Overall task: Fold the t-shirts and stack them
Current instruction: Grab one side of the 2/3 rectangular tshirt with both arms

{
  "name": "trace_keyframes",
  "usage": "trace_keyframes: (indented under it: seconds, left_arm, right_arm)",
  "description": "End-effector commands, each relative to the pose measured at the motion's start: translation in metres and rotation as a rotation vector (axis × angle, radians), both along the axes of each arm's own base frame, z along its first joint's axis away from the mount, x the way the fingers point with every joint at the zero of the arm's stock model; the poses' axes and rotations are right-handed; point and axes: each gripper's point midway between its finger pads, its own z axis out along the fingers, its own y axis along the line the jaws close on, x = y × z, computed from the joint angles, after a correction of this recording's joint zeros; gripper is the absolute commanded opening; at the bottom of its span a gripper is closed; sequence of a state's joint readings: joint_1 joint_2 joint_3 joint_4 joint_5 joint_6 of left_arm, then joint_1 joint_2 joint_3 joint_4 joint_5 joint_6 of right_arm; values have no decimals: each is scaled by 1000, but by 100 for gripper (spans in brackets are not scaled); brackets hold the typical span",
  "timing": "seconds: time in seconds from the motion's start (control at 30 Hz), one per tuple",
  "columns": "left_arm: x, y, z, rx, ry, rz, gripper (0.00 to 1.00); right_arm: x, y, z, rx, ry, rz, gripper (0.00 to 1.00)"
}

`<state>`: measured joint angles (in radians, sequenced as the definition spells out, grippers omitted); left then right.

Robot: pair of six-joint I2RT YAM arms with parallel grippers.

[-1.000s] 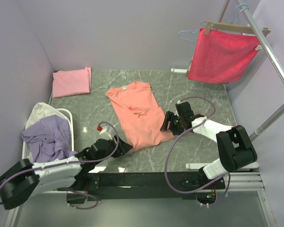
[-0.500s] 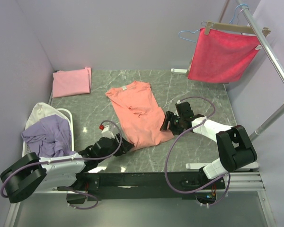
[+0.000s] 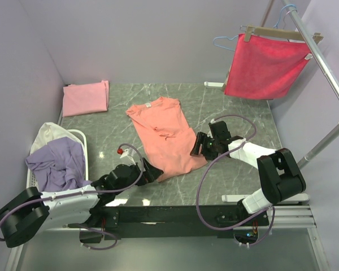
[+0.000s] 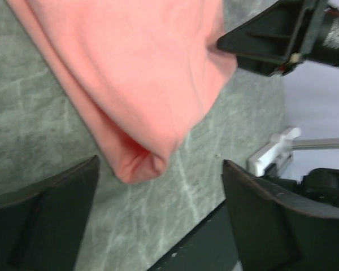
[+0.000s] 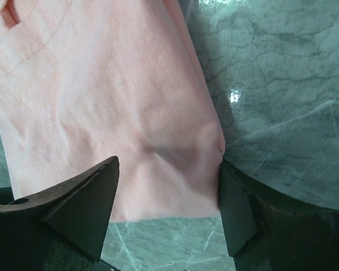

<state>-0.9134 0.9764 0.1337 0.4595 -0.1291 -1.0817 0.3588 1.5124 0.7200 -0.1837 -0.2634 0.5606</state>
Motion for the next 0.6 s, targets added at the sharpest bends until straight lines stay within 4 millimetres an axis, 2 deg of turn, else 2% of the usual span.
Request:
trace_keyframes:
  seconds: [0.0, 0.07, 0.1, 0.17, 0.23, 0.37, 0.4, 0.47, 0.57]
  left_arm:
    - [4, -4, -1, 31, -10, -3, 99]
    - [5, -8, -3, 41, -10, -16, 100]
    - [5, -8, -11, 66, 12, -19, 99]
    - [7, -15, -12, 68, 18, -29, 99]
    - [7, -17, -22, 94, 43, -37, 99]
    - [16, -27, -21, 113, 35, -43, 99]
    - [16, -28, -28, 134, 50, -48, 99]
    - [14, -31, -31, 137, 70, -60, 94]
    - [11, -23, -36, 154, 91, -41, 88]
  right_arm:
    - [-36, -21, -40, -107, 159, 2, 76]
    - [-36, -22, -41, -109, 159, 1, 76]
    - [-36, -22, -41, -109, 161, 3, 76]
    - [-36, -22, -41, -109, 161, 5, 76]
    - [-35, -22, -41, -108, 159, 1, 76]
    - [-37, -21, -42, -105, 165, 9, 76]
    - [-37, -22, -42, -107, 167, 9, 76]
    - [-40, -22, -43, -106, 174, 12, 76]
    - [-44, -25, -45, -119, 180, 4, 76]
